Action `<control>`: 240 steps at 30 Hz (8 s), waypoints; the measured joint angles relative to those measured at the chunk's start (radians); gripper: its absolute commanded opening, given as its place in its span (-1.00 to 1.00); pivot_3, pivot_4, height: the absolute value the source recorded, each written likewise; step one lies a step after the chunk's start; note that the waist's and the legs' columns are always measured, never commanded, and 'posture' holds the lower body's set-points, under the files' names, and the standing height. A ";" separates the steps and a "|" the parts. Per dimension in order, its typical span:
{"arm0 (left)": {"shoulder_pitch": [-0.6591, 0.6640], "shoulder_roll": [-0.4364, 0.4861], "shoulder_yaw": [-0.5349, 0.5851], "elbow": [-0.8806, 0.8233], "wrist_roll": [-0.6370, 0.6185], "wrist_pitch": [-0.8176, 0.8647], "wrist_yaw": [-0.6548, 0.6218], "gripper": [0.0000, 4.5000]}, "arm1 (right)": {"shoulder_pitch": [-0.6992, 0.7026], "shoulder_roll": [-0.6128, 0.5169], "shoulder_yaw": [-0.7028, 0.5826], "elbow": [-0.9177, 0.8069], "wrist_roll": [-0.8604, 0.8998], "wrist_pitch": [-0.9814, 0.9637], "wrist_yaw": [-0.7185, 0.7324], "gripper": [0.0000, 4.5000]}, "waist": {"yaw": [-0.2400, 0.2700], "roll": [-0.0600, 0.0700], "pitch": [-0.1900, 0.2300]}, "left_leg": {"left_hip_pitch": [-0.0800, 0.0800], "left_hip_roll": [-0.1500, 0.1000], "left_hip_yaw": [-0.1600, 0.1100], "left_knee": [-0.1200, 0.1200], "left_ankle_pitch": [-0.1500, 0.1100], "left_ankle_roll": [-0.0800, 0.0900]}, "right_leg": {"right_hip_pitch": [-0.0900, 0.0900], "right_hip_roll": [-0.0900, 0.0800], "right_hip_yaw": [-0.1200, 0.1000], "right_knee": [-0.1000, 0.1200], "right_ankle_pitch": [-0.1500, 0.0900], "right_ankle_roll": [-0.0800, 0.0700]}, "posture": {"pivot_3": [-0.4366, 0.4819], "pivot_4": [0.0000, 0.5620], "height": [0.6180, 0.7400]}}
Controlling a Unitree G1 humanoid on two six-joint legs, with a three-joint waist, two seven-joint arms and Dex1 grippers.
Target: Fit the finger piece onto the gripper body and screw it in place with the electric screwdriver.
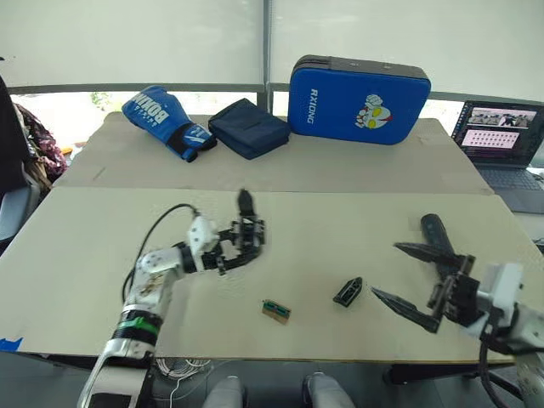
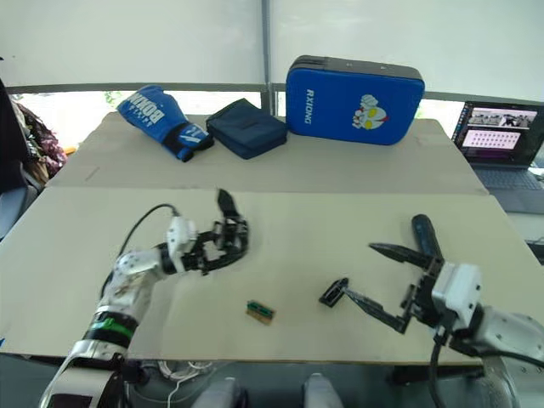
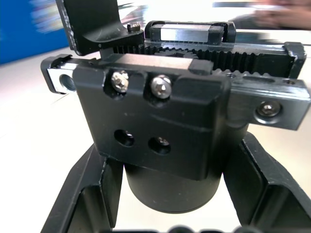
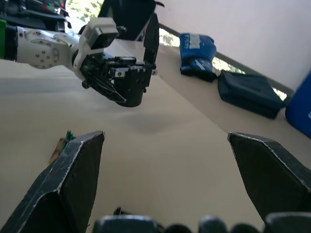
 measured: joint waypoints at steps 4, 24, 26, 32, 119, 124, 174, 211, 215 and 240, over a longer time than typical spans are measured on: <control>-0.037 -0.054 -0.054 0.104 0.045 -0.028 -0.018 0.06 | 0.101 0.030 -0.033 -0.046 0.013 0.000 -0.022 1.00 | -0.016 0.000 0.000 | 0.001 0.001 -0.001 -0.001 0.000 0.000 | 0.000 0.001 0.000 0.001 0.000 0.000 | -0.05 -0.47 1.00; -0.127 -0.099 -0.044 0.360 0.135 -0.173 0.022 0.52 | 0.284 0.110 -0.064 -0.139 0.010 -0.002 -0.083 1.00 | -0.006 0.000 0.000 | 0.002 0.000 -0.001 0.000 0.000 0.000 | 0.002 0.000 0.000 0.001 -0.002 0.002 | -0.05 -0.47 1.00; -0.127 -0.099 -0.035 0.363 0.129 -0.164 0.023 0.87 | 0.297 0.113 -0.064 -0.141 0.010 -0.003 -0.083 1.00 | -0.007 0.000 0.000 | 0.002 0.000 -0.001 0.000 0.000 0.000 | 0.002 0.001 0.000 0.001 -0.002 0.002 | -0.05 -0.47 1.00; -0.102 -0.058 0.008 0.343 0.086 -0.119 -0.015 0.99 | 0.351 0.117 -0.074 -0.144 0.012 -0.004 -0.070 1.00 | -0.009 0.000 0.000 | 0.002 0.000 -0.001 0.000 0.000 0.000 | 0.001 0.001 0.000 0.001 -0.002 0.002 | -0.05 -0.47 1.00; 0.036 0.046 0.352 -0.676 -0.736 0.897 0.543 1.00 | -0.852 -0.345 0.651 -0.158 0.100 0.770 -1.142 -0.50 | -0.008 -0.009 -0.007 | -0.005 0.008 -0.002 -0.002 0.000 0.001 | -0.006 0.005 -0.002 -0.002 -0.003 -0.004 | -0.05 -0.47 1.00; -0.066 -0.156 0.315 -0.685 -0.784 0.913 0.794 1.00 | -0.956 -0.218 0.747 -0.155 -0.159 0.630 -1.005 -0.50 | -0.007 -0.009 -0.007 | -0.005 0.003 -0.003 -0.002 0.000 0.001 | -0.006 0.001 -0.002 -0.001 -0.002 -0.003 | -0.05 -0.47 1.00; -0.271 0.175 0.115 -0.451 -0.804 1.240 0.179 -1.00 | -1.143 -0.001 0.333 0.120 0.548 1.515 -0.411 1.00 | -0.019 -0.005 -0.003 | -0.005 -0.001 -0.008 -0.003 0.000 0.001 | -0.006 0.000 -0.004 -0.001 -0.002 -0.002 | -0.05 -0.47 1.00; -0.241 0.192 0.118 -0.496 -0.693 1.224 0.081 0.12 | -1.123 0.091 0.335 0.137 0.736 1.615 -0.565 -0.81 | -0.034 0.001 0.001 | -0.012 -0.002 -0.013 -0.002 0.000 0.001 | -0.011 -0.001 -0.006 0.000 -0.002 -0.002 | -0.05 -0.47 1.00; -0.232 0.235 0.155 -0.487 -0.641 1.144 0.066 0.91 | -1.073 0.019 0.272 0.094 0.766 1.567 -0.537 -0.81 | -0.035 0.001 0.001 | -0.011 -0.002 -0.011 -0.002 0.000 0.001 | -0.011 -0.001 -0.006 0.000 -0.002 -0.002 | -0.05 -0.47 1.00; -0.053 0.181 0.052 0.062 -0.046 0.213 -0.161 1.00 | -0.542 0.040 0.115 -0.016 0.270 0.649 -0.184 -0.81 | -0.006 0.001 0.001 | -0.010 -0.002 -0.010 0.001 0.000 0.001 | -0.007 -0.001 -0.006 0.001 -0.002 -0.001 | -0.05 -0.47 1.00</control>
